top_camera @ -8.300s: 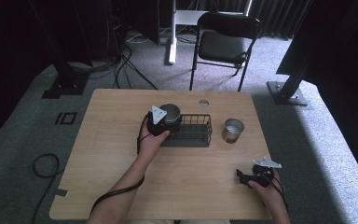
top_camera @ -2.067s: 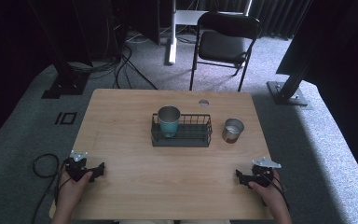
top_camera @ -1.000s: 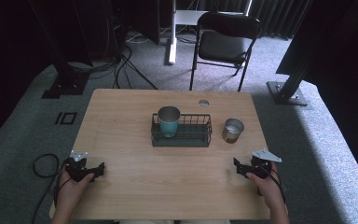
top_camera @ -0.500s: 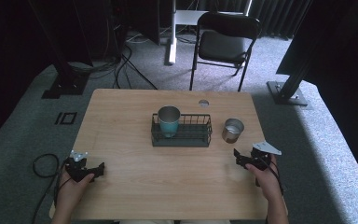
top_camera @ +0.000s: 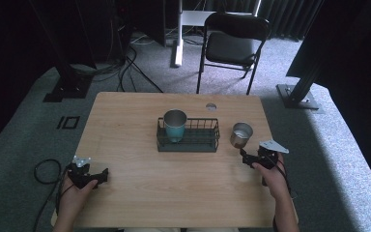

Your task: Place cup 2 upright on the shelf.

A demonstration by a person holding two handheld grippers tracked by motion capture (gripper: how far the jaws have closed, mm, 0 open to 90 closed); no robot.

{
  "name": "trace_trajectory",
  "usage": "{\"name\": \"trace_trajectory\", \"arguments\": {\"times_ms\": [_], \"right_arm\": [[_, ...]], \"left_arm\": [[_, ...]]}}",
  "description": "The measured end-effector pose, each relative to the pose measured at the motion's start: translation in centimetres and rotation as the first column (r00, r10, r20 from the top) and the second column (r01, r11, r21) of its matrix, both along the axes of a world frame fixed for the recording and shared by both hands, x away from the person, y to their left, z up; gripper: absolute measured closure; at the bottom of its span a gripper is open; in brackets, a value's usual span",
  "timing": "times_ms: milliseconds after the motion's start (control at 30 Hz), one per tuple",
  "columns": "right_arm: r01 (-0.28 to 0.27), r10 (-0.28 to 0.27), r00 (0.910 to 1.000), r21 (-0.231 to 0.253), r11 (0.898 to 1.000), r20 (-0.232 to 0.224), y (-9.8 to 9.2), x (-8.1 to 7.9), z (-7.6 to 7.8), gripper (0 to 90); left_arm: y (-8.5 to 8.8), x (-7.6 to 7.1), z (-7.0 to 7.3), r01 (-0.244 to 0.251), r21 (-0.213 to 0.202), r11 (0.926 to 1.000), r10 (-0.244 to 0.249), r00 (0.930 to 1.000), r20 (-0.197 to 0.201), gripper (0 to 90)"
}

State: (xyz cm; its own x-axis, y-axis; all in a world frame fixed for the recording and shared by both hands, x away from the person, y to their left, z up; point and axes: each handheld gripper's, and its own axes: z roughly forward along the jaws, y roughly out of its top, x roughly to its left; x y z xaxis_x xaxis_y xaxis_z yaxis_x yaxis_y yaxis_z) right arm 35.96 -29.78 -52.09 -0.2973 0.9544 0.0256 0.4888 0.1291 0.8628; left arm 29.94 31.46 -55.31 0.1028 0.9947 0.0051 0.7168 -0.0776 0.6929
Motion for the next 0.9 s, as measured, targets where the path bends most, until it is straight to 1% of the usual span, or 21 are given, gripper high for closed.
{"name": "trace_trajectory", "arguments": {"times_ms": [333, 567, 633, 733, 900], "right_arm": [[-0.011, 0.011, 0.9999, -0.006, 1.000, 0.009, 0.4, 1.6, 0.8, 11.2], [-0.017, 0.017, 0.9995, -0.007, 1.000, 0.026, 0.7, 2.7, 1.4, 11.2], [-0.015, 0.015, 0.9995, -0.010, 1.000, 0.029, 0.8, 3.0, 1.4, 11.2], [-0.010, 0.010, 0.9998, -0.014, 1.000, 0.018, 0.9, 3.5, 1.3, 11.2], [-0.016, 0.016, 0.9997, -0.020, 1.000, 0.018, 1.2, 4.2, 1.3, 11.2]], "left_arm": [[0.0, 0.0, 0.0, 0.001, 0.000, 1.0000, -0.001, 1.0000, -0.001, 2.9], [0.0, 0.0, 0.0, 0.001, 0.000, 1.0000, -0.001, 1.0000, -0.001, 2.9], [0.0, 0.0, 0.0, 0.001, 0.000, 1.0000, -0.001, 1.0000, -0.001, 2.9], [0.0, 0.0, 0.0, 0.001, 0.000, 1.0000, -0.001, 1.0000, -0.001, 2.9], [0.0, 0.0, 0.0, 0.001, 0.000, 1.0000, -0.001, 1.0000, -0.001, 2.9]]}}
